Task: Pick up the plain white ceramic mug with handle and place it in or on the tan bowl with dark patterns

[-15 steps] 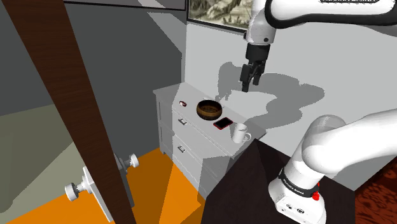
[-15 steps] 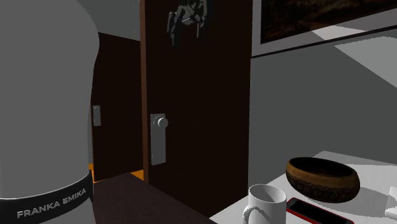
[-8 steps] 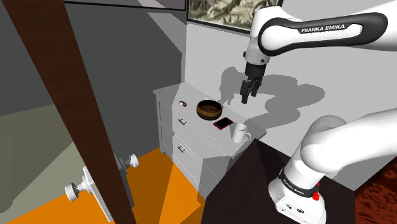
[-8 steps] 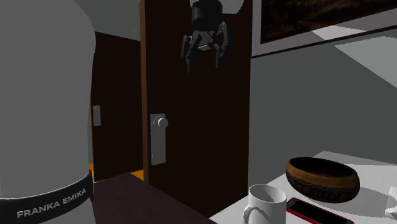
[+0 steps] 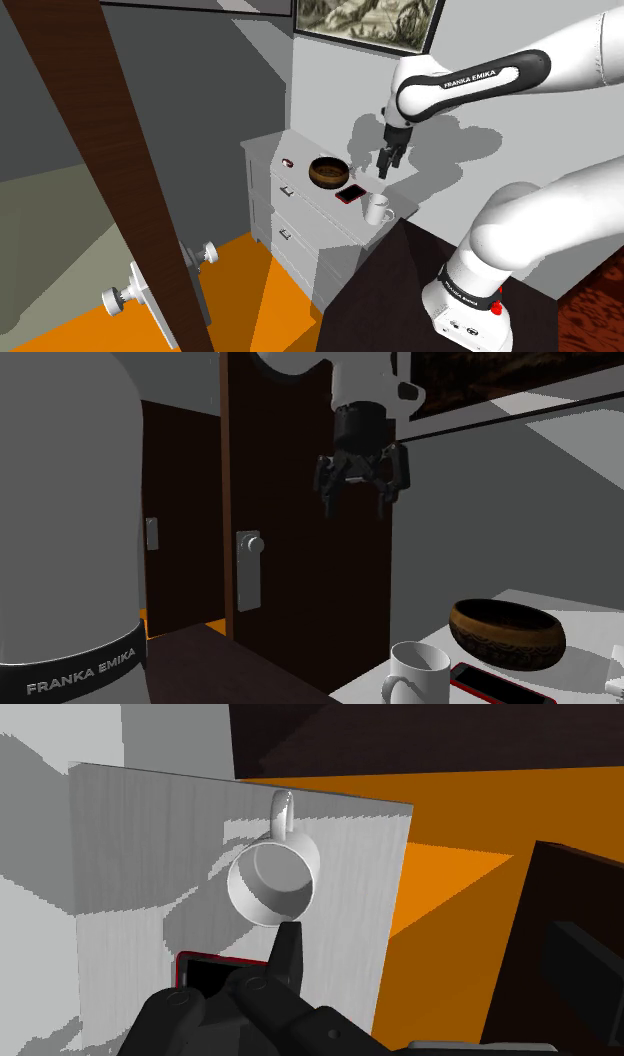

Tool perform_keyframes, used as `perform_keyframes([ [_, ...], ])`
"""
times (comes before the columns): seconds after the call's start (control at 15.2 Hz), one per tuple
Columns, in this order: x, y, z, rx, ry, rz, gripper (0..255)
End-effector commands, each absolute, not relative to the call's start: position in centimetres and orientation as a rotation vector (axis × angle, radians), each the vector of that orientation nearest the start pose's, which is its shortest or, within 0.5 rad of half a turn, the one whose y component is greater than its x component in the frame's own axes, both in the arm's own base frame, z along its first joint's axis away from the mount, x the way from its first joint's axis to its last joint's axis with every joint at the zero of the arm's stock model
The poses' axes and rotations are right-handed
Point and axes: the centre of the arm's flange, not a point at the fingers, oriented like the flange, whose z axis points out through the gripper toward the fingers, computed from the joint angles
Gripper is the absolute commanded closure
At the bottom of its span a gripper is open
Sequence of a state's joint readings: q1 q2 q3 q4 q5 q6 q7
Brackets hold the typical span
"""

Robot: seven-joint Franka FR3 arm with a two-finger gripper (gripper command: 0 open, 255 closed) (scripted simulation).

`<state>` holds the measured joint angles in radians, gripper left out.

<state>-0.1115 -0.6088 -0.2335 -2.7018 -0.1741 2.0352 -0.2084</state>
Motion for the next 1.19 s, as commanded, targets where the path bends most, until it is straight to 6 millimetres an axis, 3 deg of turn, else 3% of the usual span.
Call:
perform_keyframes([
  [0.0, 32.6, -13.8, 38.3, -3.144, 0.009, 0.098, 0],
  [0.92, 34.7, -24.2, 23.2, -3.141, -0.005, 0.064, 0],
  [1.12, 34.8, -24.9, 21.2, -3.141, -0.006, 0.062, 0],
])
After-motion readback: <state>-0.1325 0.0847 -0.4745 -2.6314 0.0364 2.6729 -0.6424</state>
